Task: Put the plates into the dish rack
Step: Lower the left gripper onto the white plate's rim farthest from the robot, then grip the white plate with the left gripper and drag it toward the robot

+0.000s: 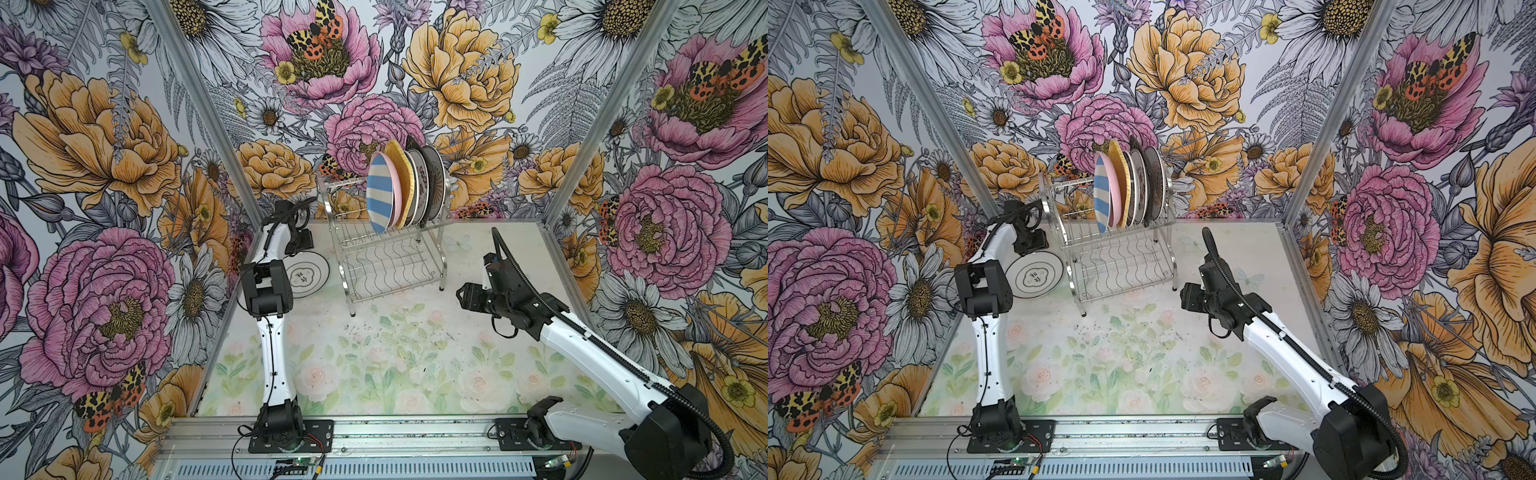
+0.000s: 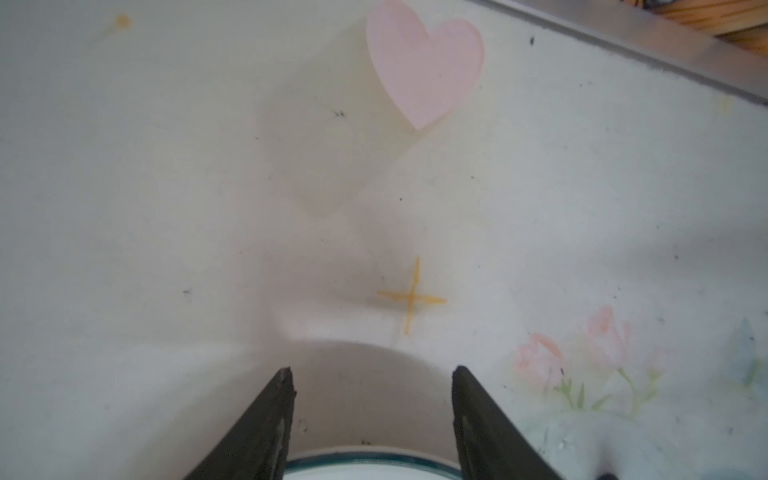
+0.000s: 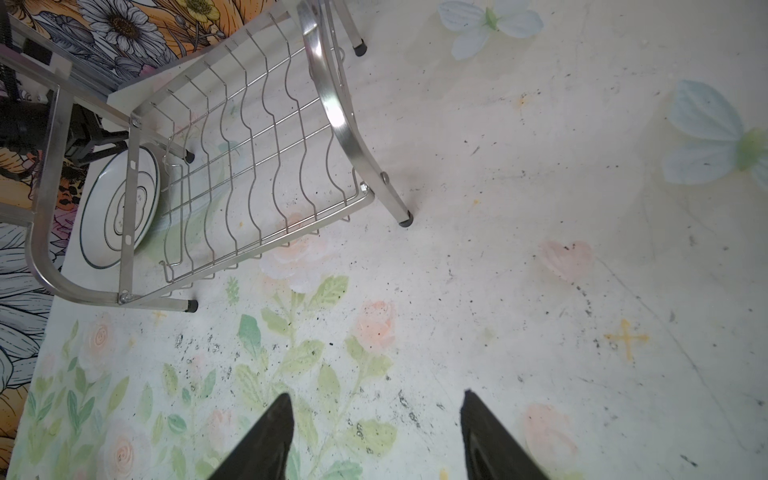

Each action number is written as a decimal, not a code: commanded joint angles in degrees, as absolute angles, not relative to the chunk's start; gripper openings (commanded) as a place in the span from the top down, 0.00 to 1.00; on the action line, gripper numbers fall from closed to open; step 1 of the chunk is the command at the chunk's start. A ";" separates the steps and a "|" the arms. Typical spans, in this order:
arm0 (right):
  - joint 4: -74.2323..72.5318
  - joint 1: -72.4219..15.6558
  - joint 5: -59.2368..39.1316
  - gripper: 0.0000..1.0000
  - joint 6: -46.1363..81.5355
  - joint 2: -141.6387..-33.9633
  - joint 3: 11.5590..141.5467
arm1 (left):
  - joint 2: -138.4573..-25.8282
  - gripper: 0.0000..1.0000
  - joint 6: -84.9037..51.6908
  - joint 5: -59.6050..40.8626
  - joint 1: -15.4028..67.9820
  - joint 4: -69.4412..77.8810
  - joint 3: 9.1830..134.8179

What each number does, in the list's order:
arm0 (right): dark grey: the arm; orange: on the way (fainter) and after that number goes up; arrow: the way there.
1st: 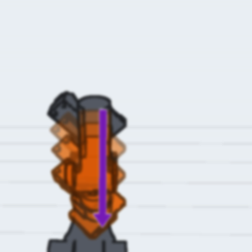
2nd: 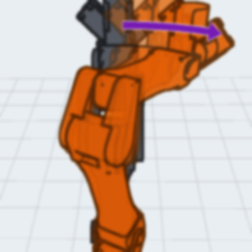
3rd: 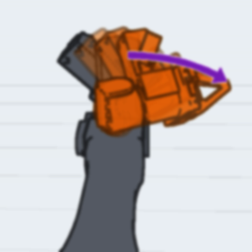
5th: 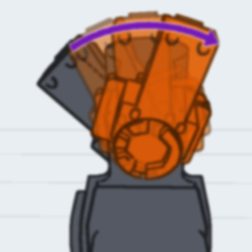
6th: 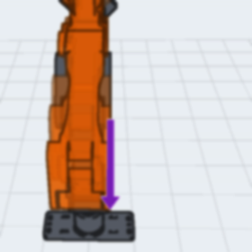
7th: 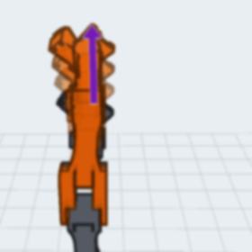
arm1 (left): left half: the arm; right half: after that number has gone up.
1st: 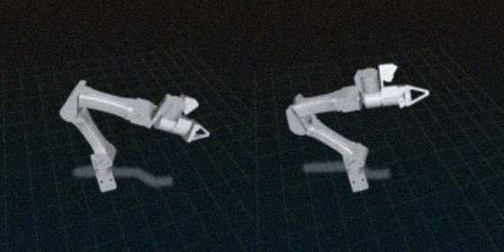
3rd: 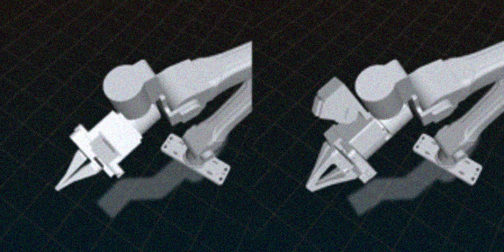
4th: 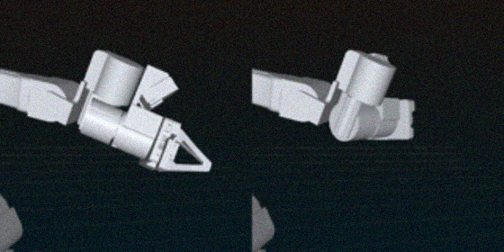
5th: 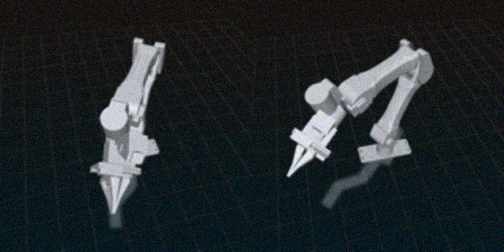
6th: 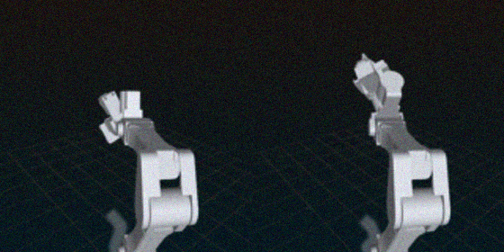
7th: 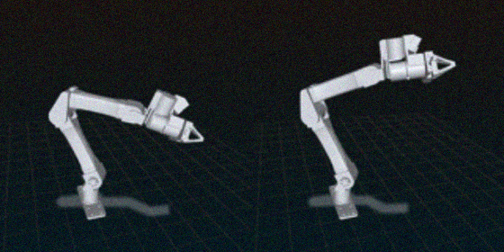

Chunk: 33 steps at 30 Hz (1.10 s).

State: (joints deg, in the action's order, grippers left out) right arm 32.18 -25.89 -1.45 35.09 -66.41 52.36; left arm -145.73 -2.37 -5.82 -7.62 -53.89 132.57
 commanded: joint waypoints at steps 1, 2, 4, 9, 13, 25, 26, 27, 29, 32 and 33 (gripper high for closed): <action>31.11 -25.51 -2.13 0.35 35.78 -64.30 51.55 | -141.10 0.38 -0.47 -6.60 -6.97 -55.37 128.39; 31.12 -25.57 -2.13 0.35 35.91 -64.04 51.34 | -140.18 0.38 -0.27 -6.60 -6.98 -55.37 126.92; 31.11 -25.62 -2.33 0.35 35.88 -63.81 51.15 | -138.26 0.39 0.04 -6.48 -6.89 -55.37 123.93; 31.07 -25.55 -2.46 0.35 35.94 -63.13 50.67 | -133.36 0.39 0.97 -6.17 -6.72 -55.29 115.50; 31.09 -25.58 -2.64 0.35 35.77 -62.84 50.66 | -129.43 0.39 1.17 -5.64 -6.38 -55.28 109.92; 31.11 -25.53 -3.74 0.34 35.44 -61.93 50.53 | -119.77 0.40 -0.35 -5.10 -4.32 -54.86 92.01; 31.12 -25.55 -3.87 0.34 35.43 -61.95 50.54 | -118.98 0.40 -0.44 -5.10 -4.03 -54.60 90.57; 31.12 -25.63 -3.94 0.34 35.51 -62.01 50.52 | -118.09 0.39 -0.55 -5.10 -3.69 -54.45 89.18; 31.12 -25.58 -4.22 0.34 35.42 -62.03 50.54 | -116.27 0.40 -0.71 -5.14 -3.00 -54.41 86.80; 31.12 -25.60 -4.48 0.34 35.41 -61.96 50.48 | -112.77 0.40 -1.95 -5.17 -2.01 -53.94 82.00; 31.11 -25.58 -4.56 0.34 35.35 -61.88 50.53 | -111.37 0.40 -2.50 -4.97 -1.63 -53.46 79.92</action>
